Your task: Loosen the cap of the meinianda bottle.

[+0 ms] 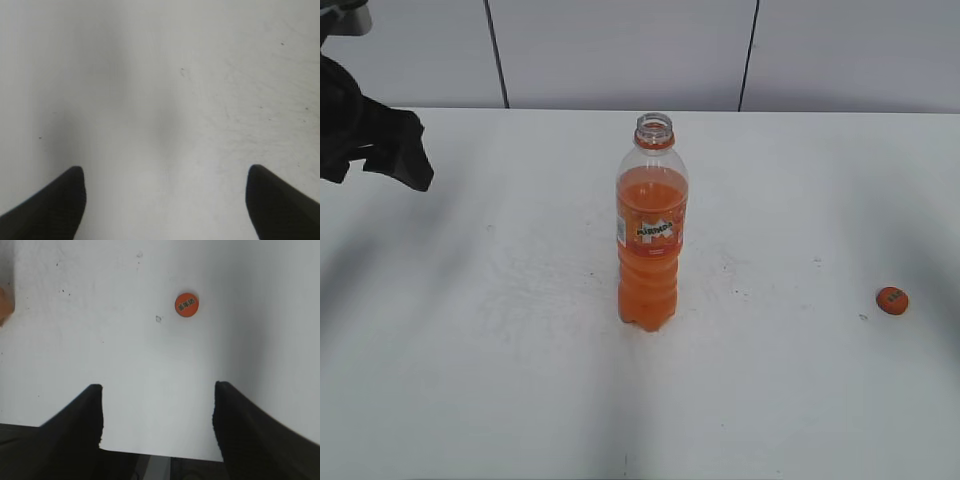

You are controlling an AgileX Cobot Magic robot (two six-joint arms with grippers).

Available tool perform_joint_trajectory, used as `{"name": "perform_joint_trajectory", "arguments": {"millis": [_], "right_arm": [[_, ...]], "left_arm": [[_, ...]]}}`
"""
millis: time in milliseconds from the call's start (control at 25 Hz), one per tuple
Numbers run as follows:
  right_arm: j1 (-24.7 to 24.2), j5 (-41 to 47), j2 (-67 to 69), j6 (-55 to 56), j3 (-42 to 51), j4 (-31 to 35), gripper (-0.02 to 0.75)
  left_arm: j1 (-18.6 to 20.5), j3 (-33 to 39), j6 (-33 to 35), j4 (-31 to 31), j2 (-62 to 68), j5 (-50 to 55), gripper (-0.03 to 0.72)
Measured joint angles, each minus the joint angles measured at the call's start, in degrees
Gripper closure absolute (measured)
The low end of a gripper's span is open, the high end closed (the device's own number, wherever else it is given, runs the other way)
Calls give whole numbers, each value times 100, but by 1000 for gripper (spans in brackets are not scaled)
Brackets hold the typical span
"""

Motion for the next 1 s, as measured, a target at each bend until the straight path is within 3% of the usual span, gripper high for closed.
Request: {"name": "perform_joint_trajectory", "arguments": {"millis": [200, 360, 520, 1000], "right_arm": [[0, 519, 0, 44, -4, 0, 224], [0, 919, -12, 48, -4, -13, 224], [0, 956, -341, 48, 186, -27, 224], [0, 770, -2446, -285, 1565, -117, 224]], "left_arm": [[0, -28, -30, -48, -81, 519, 98], [-5, 81, -695, 455, -326, 941, 98], [-5, 635, -1044, 949, -863, 1029, 98], [-5, 2400, -1069, 1002, -4083, 1347, 98]]}}
